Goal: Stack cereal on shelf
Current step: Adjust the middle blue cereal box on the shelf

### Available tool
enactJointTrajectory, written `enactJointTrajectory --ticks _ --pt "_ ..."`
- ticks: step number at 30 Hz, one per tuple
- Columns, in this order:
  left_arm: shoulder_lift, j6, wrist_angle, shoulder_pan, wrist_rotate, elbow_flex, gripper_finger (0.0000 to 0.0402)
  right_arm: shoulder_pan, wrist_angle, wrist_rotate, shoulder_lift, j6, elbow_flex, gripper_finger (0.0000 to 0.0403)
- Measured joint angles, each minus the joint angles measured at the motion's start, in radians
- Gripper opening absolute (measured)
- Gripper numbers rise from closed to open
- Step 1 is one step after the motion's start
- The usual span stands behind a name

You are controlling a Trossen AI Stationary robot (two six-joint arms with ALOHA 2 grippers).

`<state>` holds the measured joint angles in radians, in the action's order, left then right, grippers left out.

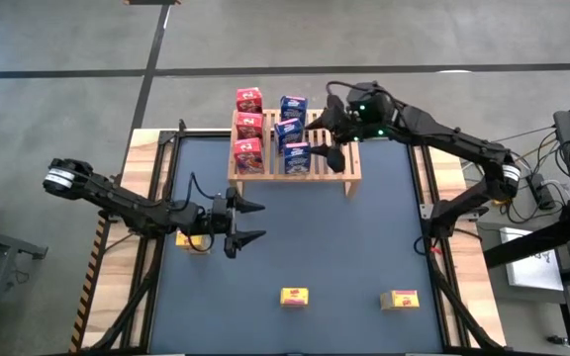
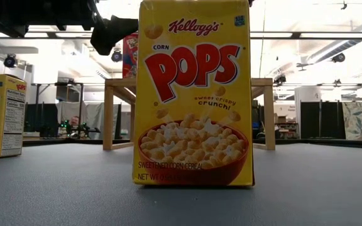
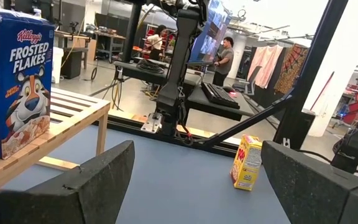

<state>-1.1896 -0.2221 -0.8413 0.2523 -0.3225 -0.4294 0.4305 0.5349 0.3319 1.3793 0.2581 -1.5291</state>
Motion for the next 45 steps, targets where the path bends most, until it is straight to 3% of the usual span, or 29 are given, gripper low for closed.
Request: enactJointTrajectory --ticks 8,20,28,45 --pt "0.0 0.002 0.0 0.0 0.0 0.0 0.0334 0.022 -0.039 -0.001 0.032 0.124 -0.071 0.027" --pt "0.0 -0.004 0.001 0.0 0.0 0.0 0.0334 0.099 0.222 0.015 0.292 0.277 -0.368 0.0256" --pt "0.0 -0.004 0.024 0.0 0.0 0.0 0.0334 0.107 0.319 0.095 0.41 0.287 -0.519 0.0253" --pt "0.0 -0.001 0.045 0.0 0.0 0.0 0.0334 0.127 0.384 0.094 0.444 0.292 -0.538 0.0237"
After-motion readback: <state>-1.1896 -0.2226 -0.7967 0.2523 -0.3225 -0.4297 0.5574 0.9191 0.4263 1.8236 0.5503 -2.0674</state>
